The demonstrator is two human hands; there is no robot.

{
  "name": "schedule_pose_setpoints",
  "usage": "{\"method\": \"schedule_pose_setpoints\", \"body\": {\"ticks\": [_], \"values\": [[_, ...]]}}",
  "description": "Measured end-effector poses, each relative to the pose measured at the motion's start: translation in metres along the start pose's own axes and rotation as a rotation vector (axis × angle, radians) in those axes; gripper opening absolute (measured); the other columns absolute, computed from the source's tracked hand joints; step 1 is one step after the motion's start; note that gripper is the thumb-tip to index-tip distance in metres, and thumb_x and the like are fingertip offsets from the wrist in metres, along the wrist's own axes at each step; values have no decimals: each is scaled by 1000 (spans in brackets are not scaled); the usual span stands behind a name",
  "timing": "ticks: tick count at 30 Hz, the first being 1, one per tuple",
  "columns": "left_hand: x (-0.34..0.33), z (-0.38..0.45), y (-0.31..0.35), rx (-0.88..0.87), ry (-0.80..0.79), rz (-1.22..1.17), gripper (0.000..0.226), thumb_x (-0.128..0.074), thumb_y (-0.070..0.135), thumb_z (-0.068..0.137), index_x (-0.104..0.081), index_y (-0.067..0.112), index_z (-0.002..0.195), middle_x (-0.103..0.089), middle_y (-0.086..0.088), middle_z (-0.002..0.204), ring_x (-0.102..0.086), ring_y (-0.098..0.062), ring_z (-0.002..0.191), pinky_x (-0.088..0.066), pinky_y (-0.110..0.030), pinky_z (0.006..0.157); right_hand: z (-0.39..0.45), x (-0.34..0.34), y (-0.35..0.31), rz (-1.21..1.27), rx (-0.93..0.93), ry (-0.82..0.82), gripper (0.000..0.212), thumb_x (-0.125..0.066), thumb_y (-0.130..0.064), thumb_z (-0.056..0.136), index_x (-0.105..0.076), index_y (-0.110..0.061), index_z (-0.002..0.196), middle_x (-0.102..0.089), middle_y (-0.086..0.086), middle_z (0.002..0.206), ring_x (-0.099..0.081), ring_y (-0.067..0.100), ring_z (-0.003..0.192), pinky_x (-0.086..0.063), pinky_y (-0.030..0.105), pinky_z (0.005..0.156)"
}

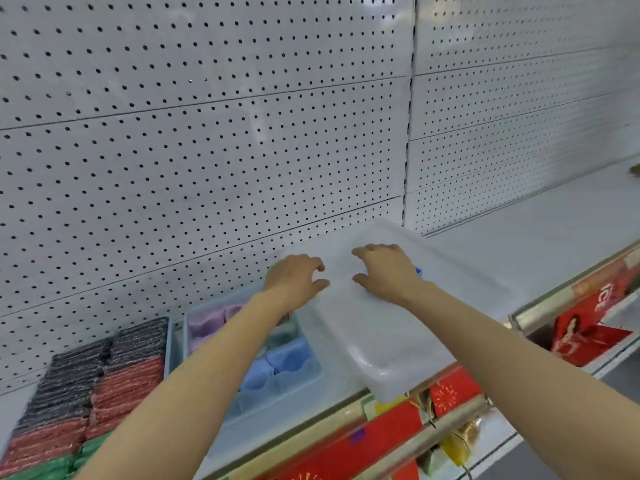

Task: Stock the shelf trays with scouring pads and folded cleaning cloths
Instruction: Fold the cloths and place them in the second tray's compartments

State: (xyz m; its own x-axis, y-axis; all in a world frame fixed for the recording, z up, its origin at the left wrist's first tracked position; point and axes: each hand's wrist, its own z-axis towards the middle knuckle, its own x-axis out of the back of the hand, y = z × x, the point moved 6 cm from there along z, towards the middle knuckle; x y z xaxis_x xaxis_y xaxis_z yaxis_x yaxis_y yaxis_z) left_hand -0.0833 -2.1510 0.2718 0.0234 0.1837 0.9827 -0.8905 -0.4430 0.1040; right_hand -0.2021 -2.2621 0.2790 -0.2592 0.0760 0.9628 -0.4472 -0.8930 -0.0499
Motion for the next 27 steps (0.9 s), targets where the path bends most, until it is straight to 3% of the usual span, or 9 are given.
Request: {"method": "schedule_pose_setpoints", "body": {"ticks": [7, 10, 14, 16, 18, 22, 25, 27], "values": [[-19, 90, 75, -123, -28, 136, 40, -56, 37, 95, -54, 22, 132, -58, -3, 126, -51, -26, 117, -41, -36, 90, 13, 19, 100, -79, -94, 36, 48, -54, -36, 92, -45, -15, 134, -57, 6, 126, -54, 27, 114, -36, 37, 98], [-48, 120, 107, -194, -99, 275, 34, -53, 22, 94, -58, 17, 127, -60, -5, 123, -52, -28, 114, -43, -36, 87, 20, 20, 133, -94, -93, 49, 47, -55, -36, 91, -46, -15, 132, -58, 6, 125, -54, 27, 113, -36, 38, 98], [-105, 148, 137, -389, -186, 387, 21, -45, 10, 91, -64, 12, 101, -64, -7, 103, -55, -29, 103, -33, -34, 71, 34, 17, 167, -94, -87, 55, 41, -57, -37, 89, -48, -16, 125, -60, 4, 118, -56, 26, 110, -36, 37, 96], [-129, 157, 138, -456, -149, 473, 6, -62, 20, 80, -68, 22, 82, -66, 2, 84, -60, -23, 87, -37, -30, 66, 40, 16, 180, -96, -83, 61, 42, -56, -36, 90, -48, -16, 126, -60, 4, 117, -56, 25, 110, -35, 37, 97], [-159, 169, 130, -445, -173, 565, 15, -78, 31, 59, -64, 26, 59, -58, 12, 62, -59, -14, 67, -44, -22, 63, 45, 14, 189, -89, -77, 68, 42, -55, -34, 90, -47, -16, 127, -60, 3, 118, -55, 25, 110, -35, 37, 97], [-168, 178, 125, -382, -141, 455, 24, -84, 34, 55, -62, 26, 55, -58, 10, 64, -55, -12, 70, -41, -25, 74, 50, 5, 199, -61, -67, 72, 43, -54, -34, 90, -48, -15, 128, -59, 3, 118, -54, 25, 109, -35, 35, 97], [-143, 161, 128, -383, -303, 383, 14, -63, 24, 75, -53, 23, 66, -63, -1, 76, -56, -23, 78, -37, -31, 80, 50, -3, 198, -29, -55, 58, 42, -55, -35, 89, -50, -15, 126, -60, 3, 117, -53, 25, 108, -35, 34, 95], [-115, 158, 119, -243, -280, 176, 12, -52, 20, 82, -46, 20, 72, -60, -6, 78, -54, -28, 78, -35, -30, 69, 50, -8, 194, 2, -55, 53, 41, -54, -35, 90, -50, -15, 125, -60, 2, 117, -53, 25, 109, -36, 33, 94]]}}
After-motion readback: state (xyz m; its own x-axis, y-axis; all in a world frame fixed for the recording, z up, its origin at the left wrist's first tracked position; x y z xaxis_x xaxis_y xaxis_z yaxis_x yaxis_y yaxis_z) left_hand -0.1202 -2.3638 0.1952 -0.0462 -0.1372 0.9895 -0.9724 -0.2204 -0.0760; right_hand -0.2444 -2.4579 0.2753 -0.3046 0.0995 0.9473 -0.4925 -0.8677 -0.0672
